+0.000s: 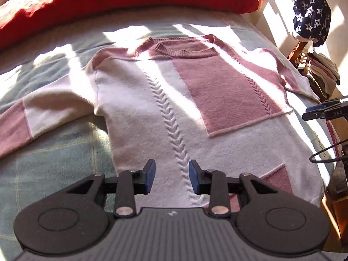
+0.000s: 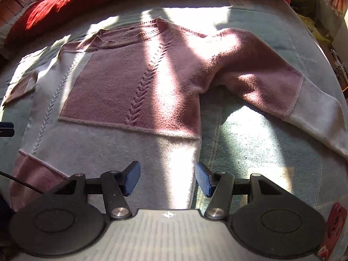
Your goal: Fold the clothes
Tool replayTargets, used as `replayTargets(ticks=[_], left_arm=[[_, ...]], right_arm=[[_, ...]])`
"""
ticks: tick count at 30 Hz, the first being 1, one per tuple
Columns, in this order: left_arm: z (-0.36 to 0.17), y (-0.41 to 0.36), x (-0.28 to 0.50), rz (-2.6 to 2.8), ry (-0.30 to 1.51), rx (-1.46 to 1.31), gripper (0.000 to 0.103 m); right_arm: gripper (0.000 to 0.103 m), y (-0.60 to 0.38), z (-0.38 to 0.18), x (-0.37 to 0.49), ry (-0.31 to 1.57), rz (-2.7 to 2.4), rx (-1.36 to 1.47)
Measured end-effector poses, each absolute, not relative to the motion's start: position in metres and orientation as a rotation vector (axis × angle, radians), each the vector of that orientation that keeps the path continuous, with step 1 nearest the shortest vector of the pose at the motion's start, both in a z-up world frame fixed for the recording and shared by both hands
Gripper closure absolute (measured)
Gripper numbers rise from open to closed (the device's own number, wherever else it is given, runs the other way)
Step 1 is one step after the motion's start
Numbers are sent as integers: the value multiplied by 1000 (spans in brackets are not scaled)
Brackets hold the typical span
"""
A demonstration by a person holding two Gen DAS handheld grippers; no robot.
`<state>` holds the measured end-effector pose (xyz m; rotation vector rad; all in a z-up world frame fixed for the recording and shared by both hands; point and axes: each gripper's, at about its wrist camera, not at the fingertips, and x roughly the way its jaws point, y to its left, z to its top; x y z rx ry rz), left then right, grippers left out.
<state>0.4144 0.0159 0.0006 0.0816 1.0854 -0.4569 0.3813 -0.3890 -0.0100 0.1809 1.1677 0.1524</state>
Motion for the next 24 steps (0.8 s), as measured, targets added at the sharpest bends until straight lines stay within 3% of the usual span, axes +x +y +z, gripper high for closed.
replayTargets(ticks=[10, 15, 16, 18, 21, 24], left_arm=[[-48, -11, 463, -379, 1095, -41, 68], [-48, -19, 462, -382, 1098, -12, 60], [-48, -20, 463, -382, 1101, -6, 60], [-47, -21, 465, -382, 1107, 4, 60], [-45, -22, 466, -388, 1113, 17, 60], [-42, -21, 466, -387, 1119, 43, 60]], right_arm=[[43, -502, -63, 420, 985, -110, 890], [45, -530, -97, 411, 843, -299, 1181], [48, -532, -98, 409, 812, -326, 1197], [83, -531, -94, 413, 810, -361, 1104], [91, -531, -80, 420, 819, -371, 941], [92, -529, -61, 425, 831, -368, 788]])
